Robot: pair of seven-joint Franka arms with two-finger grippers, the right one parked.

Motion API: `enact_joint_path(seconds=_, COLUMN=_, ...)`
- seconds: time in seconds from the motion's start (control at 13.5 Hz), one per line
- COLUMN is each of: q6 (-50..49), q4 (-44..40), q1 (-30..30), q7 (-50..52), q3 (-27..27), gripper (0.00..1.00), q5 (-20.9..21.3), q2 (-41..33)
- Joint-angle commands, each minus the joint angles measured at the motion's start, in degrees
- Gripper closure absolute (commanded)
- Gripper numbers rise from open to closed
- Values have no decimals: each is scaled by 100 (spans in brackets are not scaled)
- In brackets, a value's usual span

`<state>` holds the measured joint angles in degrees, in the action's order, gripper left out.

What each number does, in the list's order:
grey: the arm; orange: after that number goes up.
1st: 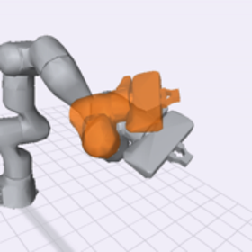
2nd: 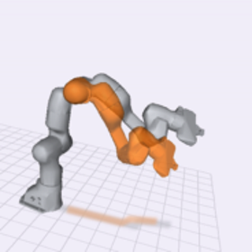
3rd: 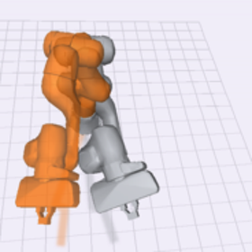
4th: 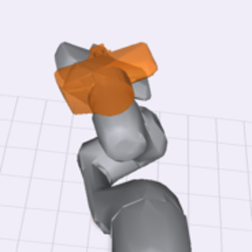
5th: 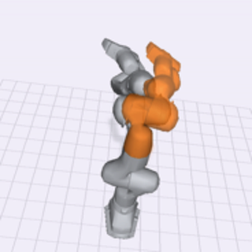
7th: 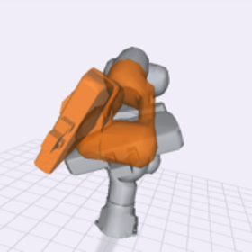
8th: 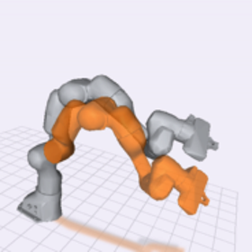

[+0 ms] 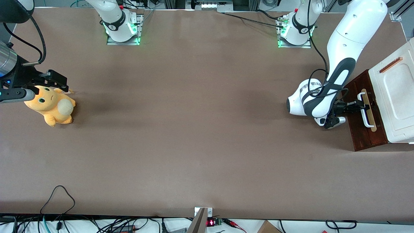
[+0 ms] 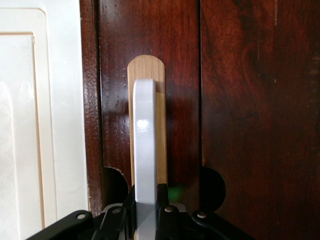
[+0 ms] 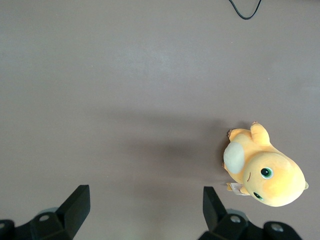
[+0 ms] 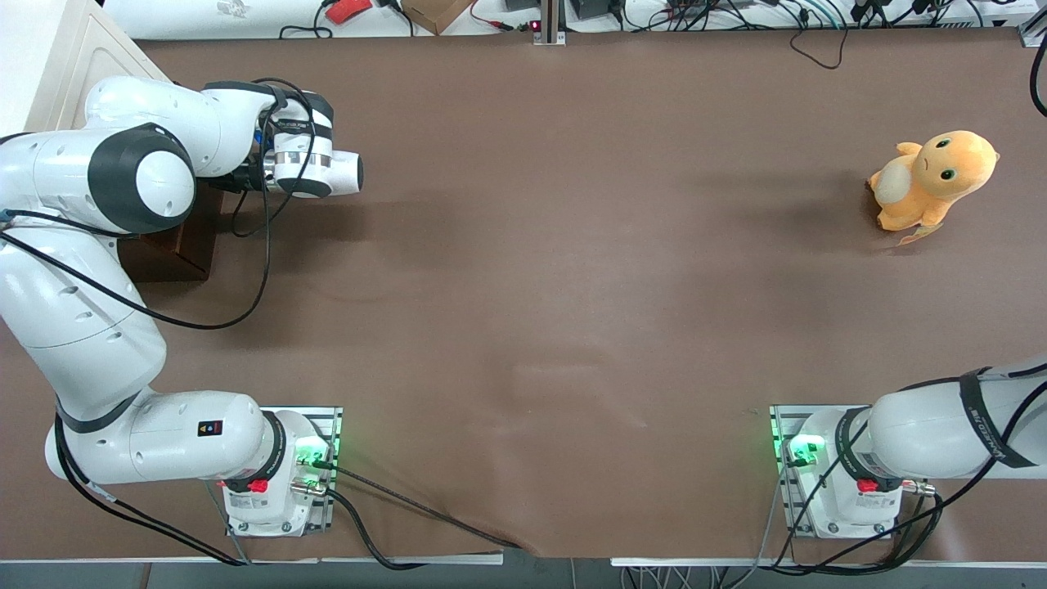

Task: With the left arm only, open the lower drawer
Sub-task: 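Close the left gripper around the white bar handle, then pull the handle with the left gripper, sliding the drawer outward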

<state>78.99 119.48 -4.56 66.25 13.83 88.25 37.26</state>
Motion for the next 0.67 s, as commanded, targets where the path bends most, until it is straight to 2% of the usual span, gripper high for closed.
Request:
enact_joint_path(seconds=0.0, q6=20, q4=-65, q1=-10, q7=46, q3=49, gripper=100, q5=149, q2=44)
enact_joint_path(seconds=0.22, q6=20, q4=-74, q1=43, q7=28, q3=119, gripper=100, q5=140, q2=27)
enact_joint_path(seconds=0.59, q6=-129, q4=-74, q1=140, q7=19, q3=567, gripper=100, q5=88, q2=9)
